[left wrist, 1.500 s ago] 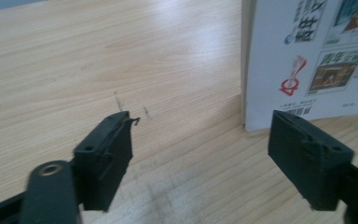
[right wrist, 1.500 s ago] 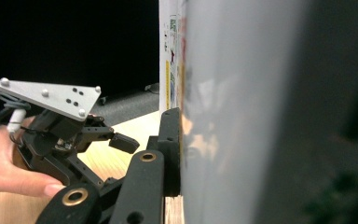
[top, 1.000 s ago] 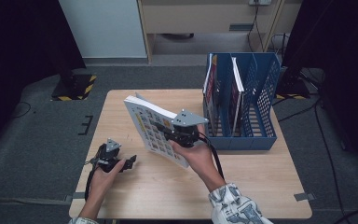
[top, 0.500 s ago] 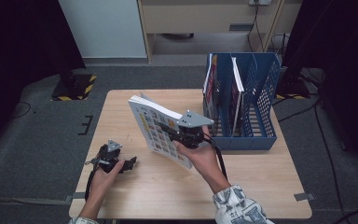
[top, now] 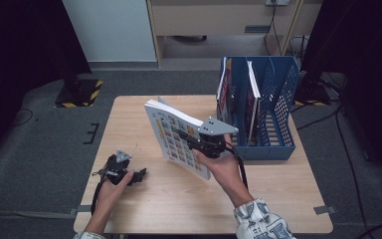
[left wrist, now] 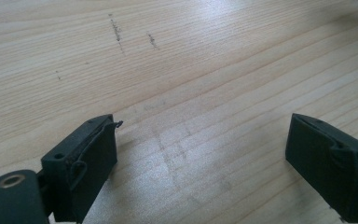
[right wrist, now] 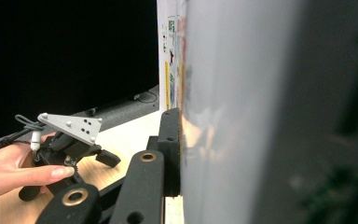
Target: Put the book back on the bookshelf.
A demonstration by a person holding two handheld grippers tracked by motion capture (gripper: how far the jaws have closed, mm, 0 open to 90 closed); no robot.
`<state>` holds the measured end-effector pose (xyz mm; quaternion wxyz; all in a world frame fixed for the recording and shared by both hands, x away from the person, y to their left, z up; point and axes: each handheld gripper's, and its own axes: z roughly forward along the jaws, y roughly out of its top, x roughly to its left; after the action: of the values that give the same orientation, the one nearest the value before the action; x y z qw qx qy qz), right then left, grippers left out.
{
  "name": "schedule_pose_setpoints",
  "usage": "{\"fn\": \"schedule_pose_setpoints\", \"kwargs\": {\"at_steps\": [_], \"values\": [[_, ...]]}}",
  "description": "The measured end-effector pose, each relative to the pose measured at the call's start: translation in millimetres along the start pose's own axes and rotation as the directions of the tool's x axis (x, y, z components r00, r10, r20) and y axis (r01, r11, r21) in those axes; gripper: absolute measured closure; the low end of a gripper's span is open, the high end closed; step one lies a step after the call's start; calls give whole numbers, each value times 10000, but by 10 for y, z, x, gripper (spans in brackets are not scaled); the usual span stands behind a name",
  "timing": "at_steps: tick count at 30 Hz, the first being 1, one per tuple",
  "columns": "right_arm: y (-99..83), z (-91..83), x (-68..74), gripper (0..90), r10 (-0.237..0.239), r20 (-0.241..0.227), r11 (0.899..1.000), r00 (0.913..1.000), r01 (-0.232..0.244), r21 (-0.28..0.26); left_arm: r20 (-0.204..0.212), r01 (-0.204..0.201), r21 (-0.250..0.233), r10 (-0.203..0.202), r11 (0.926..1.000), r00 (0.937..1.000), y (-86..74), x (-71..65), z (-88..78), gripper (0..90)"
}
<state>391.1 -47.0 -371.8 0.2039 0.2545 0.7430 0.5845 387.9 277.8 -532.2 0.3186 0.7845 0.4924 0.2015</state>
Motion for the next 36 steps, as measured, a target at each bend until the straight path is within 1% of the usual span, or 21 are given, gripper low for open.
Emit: {"fn": "schedule_pose_setpoints", "kwargs": {"at_steps": [5, 18, 36], "values": [[-6, -58, -23, 740, 43, 21, 10000, 10000, -43, -33, -4, -50, 56, 50, 10000, 10000, -5, -5, 14, 72], [-56, -156, -63, 740, 113, 73, 9999, 9999, -113, 15, -4, -73, -5, 73, 10000, 10000, -13, -11, 25, 55], [-97, -323, -129, 739, 220, 121, 9997, 9997, -219, -76, 15, -95, -82, 95, 9999, 10000, -20, -15, 31, 47]]}}
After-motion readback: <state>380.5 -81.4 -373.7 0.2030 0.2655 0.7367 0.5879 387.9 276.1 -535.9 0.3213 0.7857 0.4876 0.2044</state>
